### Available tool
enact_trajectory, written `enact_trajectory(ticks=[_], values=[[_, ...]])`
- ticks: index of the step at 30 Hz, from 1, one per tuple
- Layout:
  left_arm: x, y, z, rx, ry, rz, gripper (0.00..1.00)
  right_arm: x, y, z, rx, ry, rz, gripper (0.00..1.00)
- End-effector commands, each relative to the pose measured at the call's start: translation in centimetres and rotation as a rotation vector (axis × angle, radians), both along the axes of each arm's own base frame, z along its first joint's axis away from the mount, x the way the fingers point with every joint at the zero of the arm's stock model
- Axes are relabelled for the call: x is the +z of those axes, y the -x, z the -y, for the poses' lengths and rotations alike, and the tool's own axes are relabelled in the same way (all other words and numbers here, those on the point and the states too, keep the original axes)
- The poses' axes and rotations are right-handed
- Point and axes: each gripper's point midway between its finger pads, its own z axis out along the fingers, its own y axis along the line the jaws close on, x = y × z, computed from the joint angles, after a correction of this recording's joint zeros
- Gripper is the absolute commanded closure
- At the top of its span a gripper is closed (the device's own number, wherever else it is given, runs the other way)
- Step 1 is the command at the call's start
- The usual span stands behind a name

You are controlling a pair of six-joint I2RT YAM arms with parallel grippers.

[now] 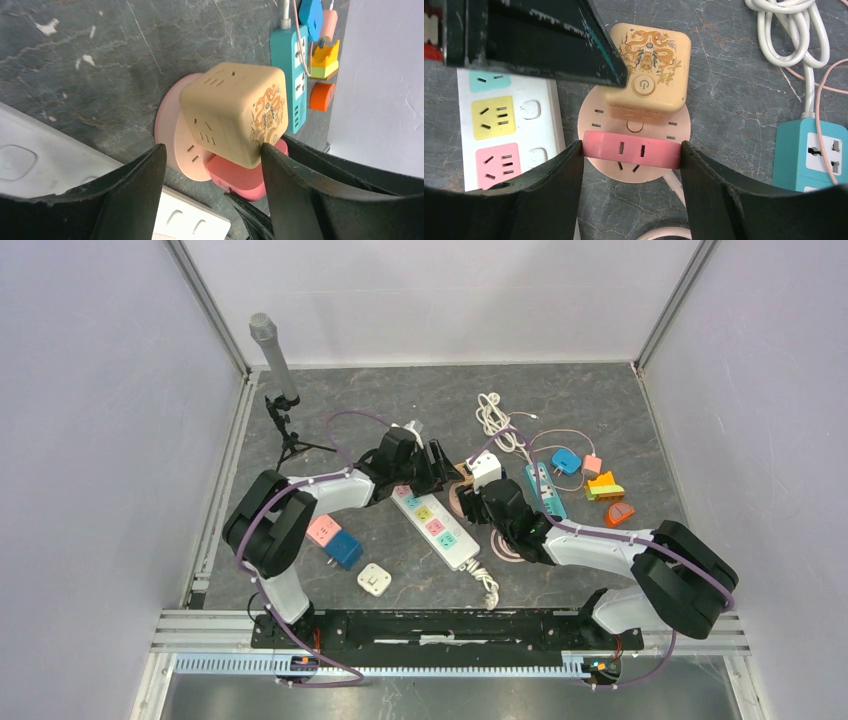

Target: Pull the plug off the socket

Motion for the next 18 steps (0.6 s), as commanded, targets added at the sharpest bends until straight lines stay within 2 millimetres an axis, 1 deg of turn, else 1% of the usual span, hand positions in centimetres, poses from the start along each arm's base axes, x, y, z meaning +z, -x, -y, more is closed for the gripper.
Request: enact_trajectory(ticks=[1, 4, 7, 9, 11, 12, 13, 16, 18], values=[[-1.3, 2.5, 1.3, -0.118, -0.014, -0.033, 0.25, 2.2, -0.7, -1.6, 0.019, -0.094, 0.053, 0.59], [-2.5, 2.9, 1.0, -0.111, -0.04, -0.061, 0.3, 2.5, -1.0, -1.5, -0.002, -0.095, 0.05, 0.66], [-3.8, 3.2, 0.0, -0.077, -0.093, -0.08, 0.37, 3.0, -1.1, -1.5, -0.013, -0.099, 0.052, 0.72], [-4.7, 3.4, -1.0, -0.058, -0.149, -0.09, 0.4, 3.6, -1.3, -1.4, -0.021, -0.108, 0.066, 0.76], [-5.7, 3.8, -1.8, -0.053, -0.198, -0.097, 0.42, 4.3, -1.5, -1.4, -0.044, -0.134, 0.075, 0.85], [-6.1, 4.1, -2.1, -0.054, -0.212, -0.103, 0.43, 4.6, -1.7, -1.3, -0.062, -0.15, 0.066, 0.96], [-6.5, 4.4, -2.3, -0.058, -0.219, -0.106, 0.43, 4.9, -2.0, -1.2, -0.082, -0.169, 0.053, 1.0], [-8.0, 5.5, -3.0, -0.072, -0.242, -0.138, 0.45, 5.9, -2.4, -1.6, -0.087, -0.201, 0.05, 1.0], [-8.7, 6.1, -3.2, -0.082, -0.245, -0.158, 0.46, 6.4, -2.3, -2.0, -0.075, -0.227, 0.047, 1.0]])
